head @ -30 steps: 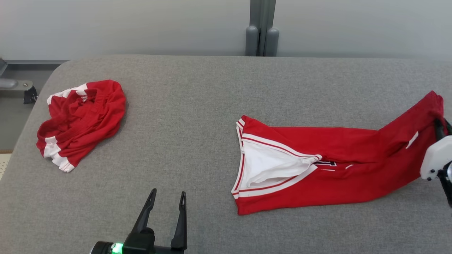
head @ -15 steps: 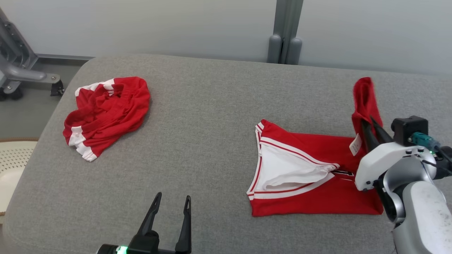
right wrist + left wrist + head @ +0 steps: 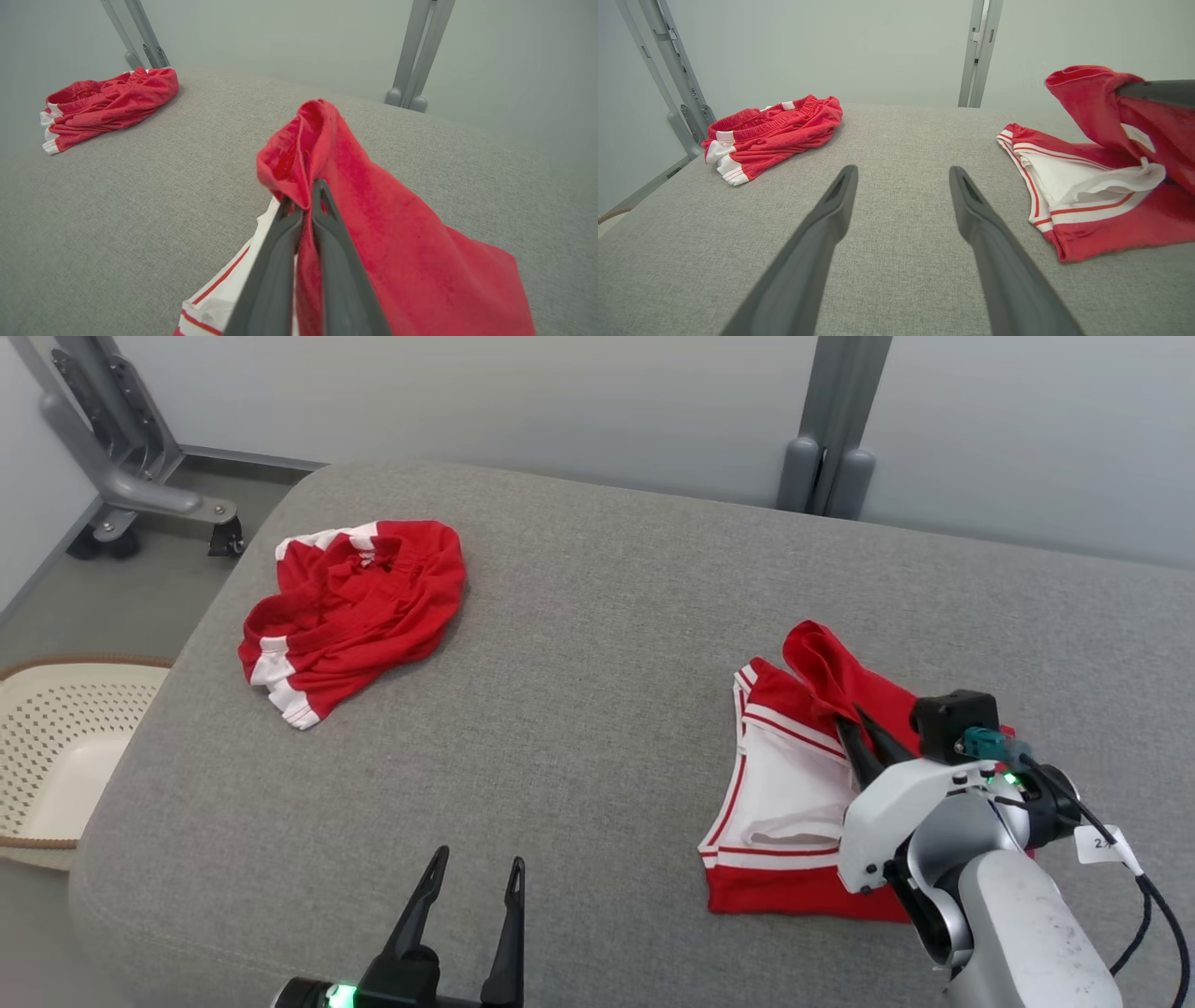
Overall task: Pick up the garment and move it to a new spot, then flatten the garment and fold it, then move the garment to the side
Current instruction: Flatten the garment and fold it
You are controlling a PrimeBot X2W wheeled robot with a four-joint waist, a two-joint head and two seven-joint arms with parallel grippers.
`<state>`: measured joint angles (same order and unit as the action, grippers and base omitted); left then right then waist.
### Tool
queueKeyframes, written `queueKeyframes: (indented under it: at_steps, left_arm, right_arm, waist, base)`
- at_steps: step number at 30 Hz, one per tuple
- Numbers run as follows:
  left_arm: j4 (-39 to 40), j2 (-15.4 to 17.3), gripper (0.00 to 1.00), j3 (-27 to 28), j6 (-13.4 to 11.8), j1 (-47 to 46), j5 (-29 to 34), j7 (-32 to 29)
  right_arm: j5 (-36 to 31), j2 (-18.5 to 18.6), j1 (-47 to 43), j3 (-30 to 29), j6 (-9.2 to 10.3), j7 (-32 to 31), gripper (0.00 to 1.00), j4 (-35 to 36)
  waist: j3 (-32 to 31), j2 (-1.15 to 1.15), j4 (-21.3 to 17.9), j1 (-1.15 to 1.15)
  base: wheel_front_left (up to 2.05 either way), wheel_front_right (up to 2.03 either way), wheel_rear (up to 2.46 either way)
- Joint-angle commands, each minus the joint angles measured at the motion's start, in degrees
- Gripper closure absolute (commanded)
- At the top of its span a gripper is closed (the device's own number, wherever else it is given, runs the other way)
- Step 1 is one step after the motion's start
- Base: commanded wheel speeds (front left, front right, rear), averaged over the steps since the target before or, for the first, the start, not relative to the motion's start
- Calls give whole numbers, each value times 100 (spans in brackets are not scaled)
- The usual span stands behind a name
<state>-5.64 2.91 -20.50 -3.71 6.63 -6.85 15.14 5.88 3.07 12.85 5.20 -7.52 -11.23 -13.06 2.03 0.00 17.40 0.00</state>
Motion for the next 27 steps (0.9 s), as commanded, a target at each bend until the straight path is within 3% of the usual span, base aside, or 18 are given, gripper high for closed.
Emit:
queueKeyframes:
  at_steps: [1,5,6,7,8,14,22,27]
  left_arm:
    - [-8,1,0,-20,22,-86,-17,-1]
    - [-28,0,0,-71,9,-79,-41,-1]
    - [-33,0,0,-84,-2,-78,-55,-1]
    - [-36,0,0,-94,-10,-78,-66,-1]
    - [-38,0,0,-97,-19,-75,-70,-1]
    - [-57,0,0,-125,-40,-5,-92,-1]
    - [-2,2,0,-15,-108,123,-109,-1]
    - [52,1,0,96,-131,147,-128,-1]
  right_arm:
    - [35,-2,79,50,5,36,100,-127]
    - [175,-13,177,207,5,112,100,-479]
    - [259,-14,192,267,5,132,93,-559]
    - [358,-14,199,300,5,154,72,-620]
    - [462,-9,216,327,5,203,0,-680]
    - [1049,-3,370,538,5,543,0,-762]
    - [713,-4,221,-45,5,1197,0,-579]
    - [529,274,-149,-287,2,1775,0,-574]
  waist:
    - [0,0,108,0]
    - [3,0,221,0]
    - [1,0,242,0]
    - [-1,0,253,0]
    - [-6,0,258,0]
    - [-72,0,166,0]
    - [-219,0,-286,0]
    - [-312,0,-661,0]
  base:
    - [0,0,0]
    - [0,0,0]
    - [0,0,0]
    - [0,0,0]
    - [0,0,0]
    - [0,0,0]
    - [0,0,0]
    - [0,0,0]
